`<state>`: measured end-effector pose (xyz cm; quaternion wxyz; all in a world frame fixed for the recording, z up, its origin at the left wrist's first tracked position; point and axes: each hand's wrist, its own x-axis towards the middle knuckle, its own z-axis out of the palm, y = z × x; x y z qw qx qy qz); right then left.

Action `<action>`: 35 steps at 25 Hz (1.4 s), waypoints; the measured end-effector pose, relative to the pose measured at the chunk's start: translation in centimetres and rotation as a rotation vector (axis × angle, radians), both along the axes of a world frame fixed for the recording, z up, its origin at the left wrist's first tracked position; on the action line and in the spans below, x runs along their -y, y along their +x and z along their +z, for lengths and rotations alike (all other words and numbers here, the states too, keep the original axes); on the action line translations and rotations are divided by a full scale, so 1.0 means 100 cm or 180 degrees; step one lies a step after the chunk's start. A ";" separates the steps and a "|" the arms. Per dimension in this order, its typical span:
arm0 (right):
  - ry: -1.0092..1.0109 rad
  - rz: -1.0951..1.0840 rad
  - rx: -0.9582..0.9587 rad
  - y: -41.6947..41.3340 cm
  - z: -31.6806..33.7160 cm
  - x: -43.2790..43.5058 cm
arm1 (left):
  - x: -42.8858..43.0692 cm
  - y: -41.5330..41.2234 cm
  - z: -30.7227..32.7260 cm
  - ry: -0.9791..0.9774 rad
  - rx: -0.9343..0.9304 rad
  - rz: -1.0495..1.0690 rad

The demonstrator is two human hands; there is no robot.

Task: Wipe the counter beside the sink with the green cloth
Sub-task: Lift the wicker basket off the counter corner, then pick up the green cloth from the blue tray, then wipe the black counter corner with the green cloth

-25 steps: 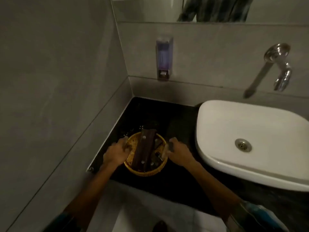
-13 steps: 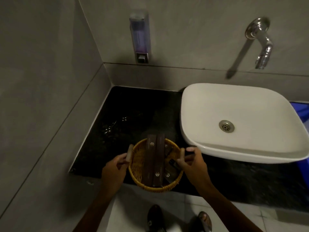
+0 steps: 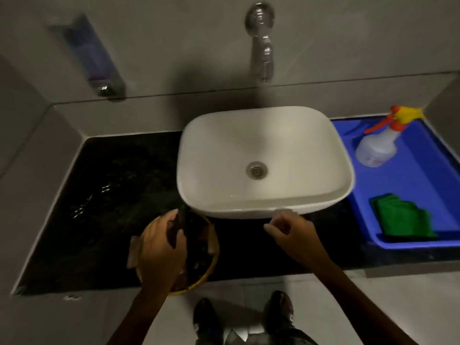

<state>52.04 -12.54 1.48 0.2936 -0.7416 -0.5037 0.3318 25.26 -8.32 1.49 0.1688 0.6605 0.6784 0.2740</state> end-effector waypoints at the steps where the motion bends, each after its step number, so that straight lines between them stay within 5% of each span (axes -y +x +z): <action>1: 0.0049 -0.0277 0.0112 0.034 0.006 0.004 | 0.001 0.036 0.004 0.0082 0.0155 -0.0214; 4: -0.0091 -0.1136 0.0698 0.157 0.009 0.022 | 0.007 0.160 0.016 0.0061 0.0853 -0.1317; 8: -0.1166 -0.1297 0.1349 0.287 -0.018 0.046 | 0.030 0.289 0.005 -0.0111 0.0731 -0.2630; 14: -0.2237 -0.1433 0.0786 0.333 -0.058 0.041 | 0.032 0.404 -0.055 -0.0533 -0.0849 -0.3499; 17: -0.1980 -0.1717 0.0038 0.330 -0.050 0.034 | 0.023 0.433 -0.046 -0.0777 -0.1393 -0.3443; 19: -0.1320 -0.1958 -0.0657 0.315 -0.033 0.034 | 0.019 0.432 -0.041 -0.1019 -0.1034 -0.3316; 25: 0.0351 -0.1832 -0.2848 0.214 0.060 0.031 | 0.009 0.319 0.016 -0.1500 0.2319 -0.1947; 28: 0.0444 -0.1302 -0.3345 0.113 0.082 0.000 | -0.019 0.218 0.037 -0.1867 0.3305 -0.1222; 32: 0.0101 -0.0254 -0.2368 -0.052 0.061 -0.062 | -0.045 0.037 0.031 -0.1327 0.3430 -0.0371; 35: -0.0085 0.0522 -0.1173 -0.166 0.029 -0.103 | -0.060 -0.086 0.003 -0.0882 0.2825 0.0240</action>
